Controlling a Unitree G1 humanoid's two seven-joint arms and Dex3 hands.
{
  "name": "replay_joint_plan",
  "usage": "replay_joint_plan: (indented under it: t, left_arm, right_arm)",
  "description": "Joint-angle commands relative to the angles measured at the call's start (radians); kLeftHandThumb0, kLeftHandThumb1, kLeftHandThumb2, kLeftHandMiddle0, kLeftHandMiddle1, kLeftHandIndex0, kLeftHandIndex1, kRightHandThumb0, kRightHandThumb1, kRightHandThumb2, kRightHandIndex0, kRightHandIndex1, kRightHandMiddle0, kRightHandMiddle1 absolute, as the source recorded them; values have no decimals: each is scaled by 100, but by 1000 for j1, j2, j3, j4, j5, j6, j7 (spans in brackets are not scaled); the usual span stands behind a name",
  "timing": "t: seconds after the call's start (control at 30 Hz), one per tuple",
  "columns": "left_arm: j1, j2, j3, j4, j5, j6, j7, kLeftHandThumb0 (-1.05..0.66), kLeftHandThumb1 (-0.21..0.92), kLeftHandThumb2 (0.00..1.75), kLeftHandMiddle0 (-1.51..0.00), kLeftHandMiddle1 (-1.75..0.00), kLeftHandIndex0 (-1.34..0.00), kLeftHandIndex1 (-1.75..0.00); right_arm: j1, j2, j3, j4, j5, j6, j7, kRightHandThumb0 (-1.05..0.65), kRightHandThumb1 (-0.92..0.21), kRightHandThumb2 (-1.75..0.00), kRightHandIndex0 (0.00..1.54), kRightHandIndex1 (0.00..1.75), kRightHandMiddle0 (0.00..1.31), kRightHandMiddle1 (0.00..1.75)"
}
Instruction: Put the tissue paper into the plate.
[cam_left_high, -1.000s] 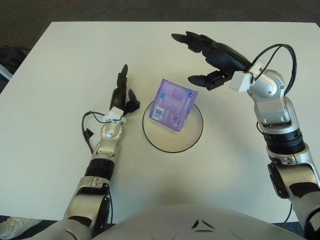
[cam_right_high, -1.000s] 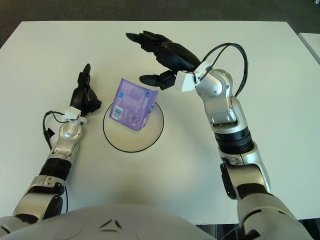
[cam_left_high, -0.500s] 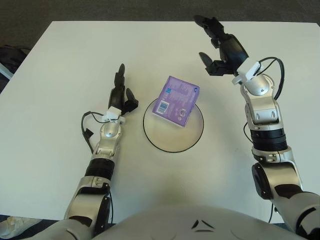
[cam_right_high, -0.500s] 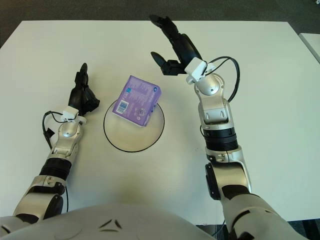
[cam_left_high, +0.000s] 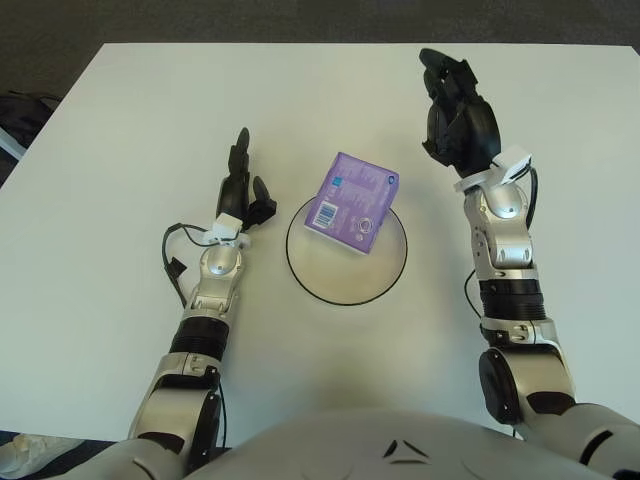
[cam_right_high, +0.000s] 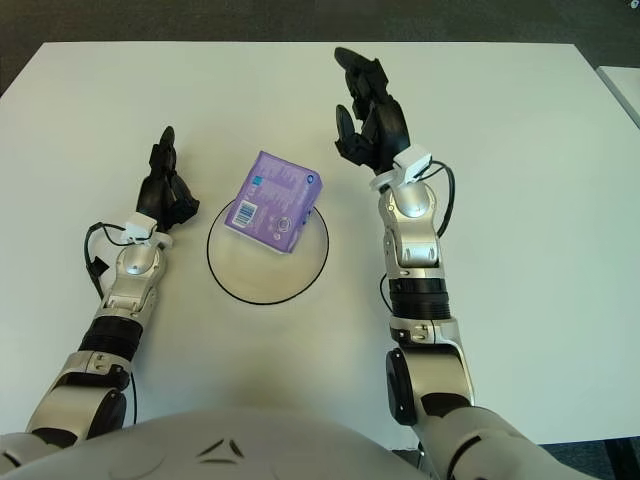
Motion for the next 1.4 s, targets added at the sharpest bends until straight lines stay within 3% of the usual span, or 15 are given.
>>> replay_joint_plan:
  t: [0.0, 0.33, 0.73, 1.37]
  left_arm:
    - [124, -27, -13, 98, 10, -2, -2, -74, 92, 109, -3, -1, 0, -11]
    - [135, -25, -16, 84, 10, 6, -8, -73, 92, 108, -2, -1, 0, -11]
    - [145, -29, -21, 68, 16, 17, -3, -74, 92, 108, -1, 0, 0, -9]
    - [161, -36, -23, 36, 24, 48, 5, -77, 92, 110, -3, -1, 0, -10]
  right_arm:
    - [39, 27, 13, 29, -24, -49, -44, -77, -92, -83, 22, 14, 0, 76]
    - [147, 65, 26, 39, -22, -96, -88, -72, -92, -86, 19, 13, 0, 75]
    - [259, 92, 57, 27, -49, -96, -130, -66, -92, -86, 17, 11, 0, 65]
    - [339, 76, 53, 23, -59, -121, -146, -63, -92, -84, 19, 11, 0, 63]
